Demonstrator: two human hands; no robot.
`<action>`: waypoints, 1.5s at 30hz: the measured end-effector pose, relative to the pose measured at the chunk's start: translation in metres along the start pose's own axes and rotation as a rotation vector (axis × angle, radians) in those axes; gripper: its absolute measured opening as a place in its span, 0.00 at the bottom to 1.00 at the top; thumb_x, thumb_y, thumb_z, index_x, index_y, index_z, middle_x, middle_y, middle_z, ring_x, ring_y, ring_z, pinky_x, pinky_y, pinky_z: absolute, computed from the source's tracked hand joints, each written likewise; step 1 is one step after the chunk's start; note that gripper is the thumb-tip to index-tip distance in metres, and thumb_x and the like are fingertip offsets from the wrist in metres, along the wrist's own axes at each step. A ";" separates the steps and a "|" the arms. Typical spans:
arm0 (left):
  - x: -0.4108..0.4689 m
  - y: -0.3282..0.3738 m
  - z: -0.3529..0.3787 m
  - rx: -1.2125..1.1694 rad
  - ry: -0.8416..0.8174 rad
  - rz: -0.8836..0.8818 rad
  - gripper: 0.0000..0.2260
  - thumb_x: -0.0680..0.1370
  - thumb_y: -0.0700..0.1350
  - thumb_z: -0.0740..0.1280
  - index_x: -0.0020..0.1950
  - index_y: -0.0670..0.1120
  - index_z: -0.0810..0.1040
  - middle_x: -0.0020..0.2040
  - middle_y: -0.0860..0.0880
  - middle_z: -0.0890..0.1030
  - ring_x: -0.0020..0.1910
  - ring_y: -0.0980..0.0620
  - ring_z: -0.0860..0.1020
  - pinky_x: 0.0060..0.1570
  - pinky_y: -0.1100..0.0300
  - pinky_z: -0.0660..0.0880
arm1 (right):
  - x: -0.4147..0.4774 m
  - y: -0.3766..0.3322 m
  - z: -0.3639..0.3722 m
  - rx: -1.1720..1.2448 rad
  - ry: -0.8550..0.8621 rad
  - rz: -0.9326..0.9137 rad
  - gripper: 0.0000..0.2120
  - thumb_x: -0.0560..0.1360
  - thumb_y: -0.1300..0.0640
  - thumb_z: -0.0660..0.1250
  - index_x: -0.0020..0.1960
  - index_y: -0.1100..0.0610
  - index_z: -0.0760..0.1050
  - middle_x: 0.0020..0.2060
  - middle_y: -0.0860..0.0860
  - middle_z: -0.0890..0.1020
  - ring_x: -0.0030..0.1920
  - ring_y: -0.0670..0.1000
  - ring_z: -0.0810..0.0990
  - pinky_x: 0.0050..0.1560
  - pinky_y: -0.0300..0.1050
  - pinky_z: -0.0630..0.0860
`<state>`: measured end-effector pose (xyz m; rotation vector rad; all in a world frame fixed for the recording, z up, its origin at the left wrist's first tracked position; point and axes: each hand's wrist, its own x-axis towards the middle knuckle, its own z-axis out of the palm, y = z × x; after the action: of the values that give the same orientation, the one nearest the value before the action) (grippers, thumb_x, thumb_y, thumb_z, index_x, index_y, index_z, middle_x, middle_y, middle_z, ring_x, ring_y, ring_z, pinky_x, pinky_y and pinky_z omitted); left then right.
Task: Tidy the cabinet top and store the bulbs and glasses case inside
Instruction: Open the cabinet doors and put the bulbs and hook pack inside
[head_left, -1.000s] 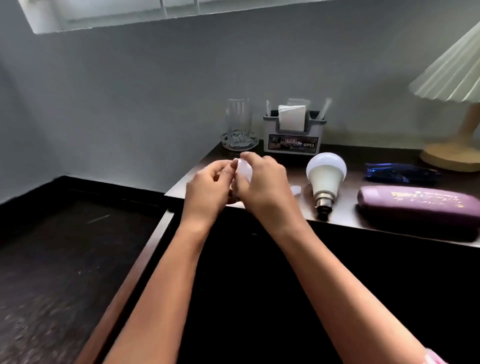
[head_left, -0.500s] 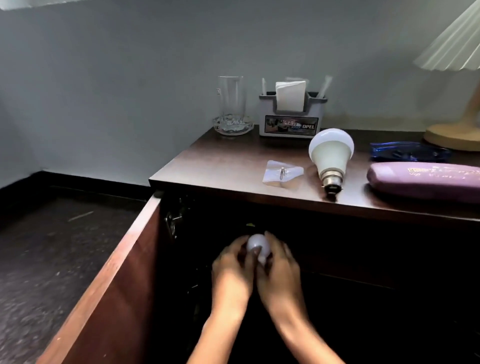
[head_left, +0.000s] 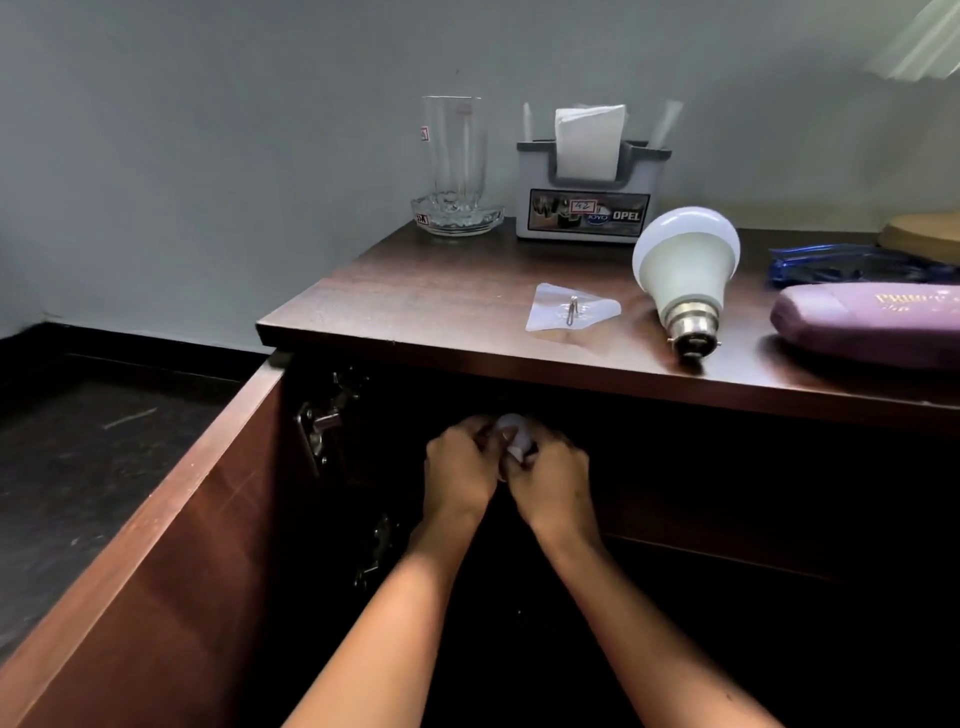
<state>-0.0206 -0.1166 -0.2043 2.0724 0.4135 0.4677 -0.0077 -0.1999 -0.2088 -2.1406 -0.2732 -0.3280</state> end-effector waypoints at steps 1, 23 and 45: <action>0.002 -0.001 0.000 0.002 -0.003 -0.005 0.11 0.76 0.45 0.66 0.56 0.43 0.80 0.51 0.40 0.84 0.51 0.45 0.81 0.51 0.57 0.76 | 0.001 0.000 -0.001 -0.001 -0.014 0.009 0.13 0.71 0.62 0.66 0.55 0.65 0.76 0.50 0.64 0.81 0.49 0.60 0.81 0.52 0.45 0.74; -0.012 0.135 -0.077 0.036 0.268 0.387 0.08 0.76 0.43 0.64 0.52 0.45 0.78 0.49 0.44 0.80 0.46 0.50 0.77 0.50 0.61 0.72 | -0.019 -0.149 -0.127 -0.486 0.294 -0.482 0.14 0.67 0.69 0.56 0.50 0.63 0.75 0.46 0.59 0.78 0.43 0.61 0.78 0.38 0.44 0.67; -0.058 0.096 -0.081 -0.083 -0.587 -0.063 0.07 0.70 0.36 0.72 0.33 0.42 0.78 0.23 0.50 0.78 0.18 0.61 0.72 0.19 0.72 0.69 | -0.102 -0.030 -0.106 0.150 0.145 -0.232 0.11 0.67 0.48 0.63 0.49 0.44 0.75 0.49 0.42 0.79 0.48 0.47 0.80 0.47 0.50 0.80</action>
<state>-0.0999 -0.1329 -0.0922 1.9957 0.1041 -0.1661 -0.1268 -0.2791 -0.1630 -1.9302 -0.4492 -0.5760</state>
